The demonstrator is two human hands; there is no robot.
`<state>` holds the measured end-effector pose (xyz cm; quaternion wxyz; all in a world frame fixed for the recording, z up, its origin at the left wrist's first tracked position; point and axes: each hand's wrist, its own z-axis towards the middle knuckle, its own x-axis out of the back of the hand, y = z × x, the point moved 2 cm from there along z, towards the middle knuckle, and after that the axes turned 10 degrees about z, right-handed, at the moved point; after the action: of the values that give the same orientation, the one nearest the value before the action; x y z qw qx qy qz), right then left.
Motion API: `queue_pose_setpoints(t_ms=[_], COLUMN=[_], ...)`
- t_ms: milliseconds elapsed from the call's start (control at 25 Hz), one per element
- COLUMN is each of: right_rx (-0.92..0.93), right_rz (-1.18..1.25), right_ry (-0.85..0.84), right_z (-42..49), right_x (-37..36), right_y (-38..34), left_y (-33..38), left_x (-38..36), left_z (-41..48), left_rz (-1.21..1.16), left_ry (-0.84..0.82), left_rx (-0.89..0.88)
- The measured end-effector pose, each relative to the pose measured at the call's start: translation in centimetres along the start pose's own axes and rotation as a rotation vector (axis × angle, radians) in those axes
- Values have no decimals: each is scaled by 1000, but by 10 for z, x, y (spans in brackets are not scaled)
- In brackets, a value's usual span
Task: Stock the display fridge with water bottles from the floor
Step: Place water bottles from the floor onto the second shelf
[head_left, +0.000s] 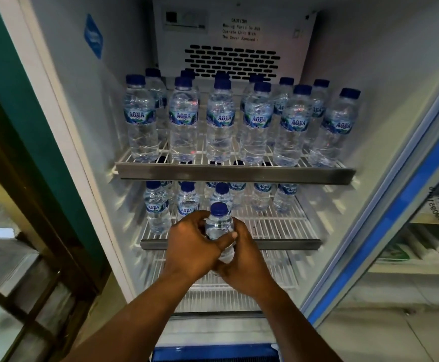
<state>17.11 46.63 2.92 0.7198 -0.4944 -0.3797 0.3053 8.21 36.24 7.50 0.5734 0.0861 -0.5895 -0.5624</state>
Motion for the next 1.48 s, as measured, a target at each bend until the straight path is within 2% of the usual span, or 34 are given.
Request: queue_pose_setpoints(t_ms=[80, 160, 320, 480, 640, 880, 1000, 1200, 1480], right_rx=[-6, -46, -164, -149, -107, -107, -84, -89, -14], right_rz=[-74, -26, 345, 219, 69, -153, -176, -210, -200], right_ry=[189, 248, 381, 498, 568, 551, 529, 400, 456], right_z=[-1, 1, 18, 35, 55, 72, 75, 69, 64], right_x=[2, 10, 25, 45, 55, 52, 49, 50, 48], right_y=[-2, 1, 19, 37, 46, 54, 60, 76, 84], left_y=[2, 0, -18, -34, -33, -26, -30, -28, -28], left_x=[-5, -6, -6, -5, -9, -35, -44, -49, -49], left_z=[3, 9, 27, 36, 53, 83, 88, 90, 89], left_rz=[9, 11, 161, 376, 387, 447, 460, 463, 440], left_ry=[21, -3, -91, -168, -100, -104, -129, -121, -119], left_rx=[4, 29, -69, -151, -191, -132, -105, -29, -25])
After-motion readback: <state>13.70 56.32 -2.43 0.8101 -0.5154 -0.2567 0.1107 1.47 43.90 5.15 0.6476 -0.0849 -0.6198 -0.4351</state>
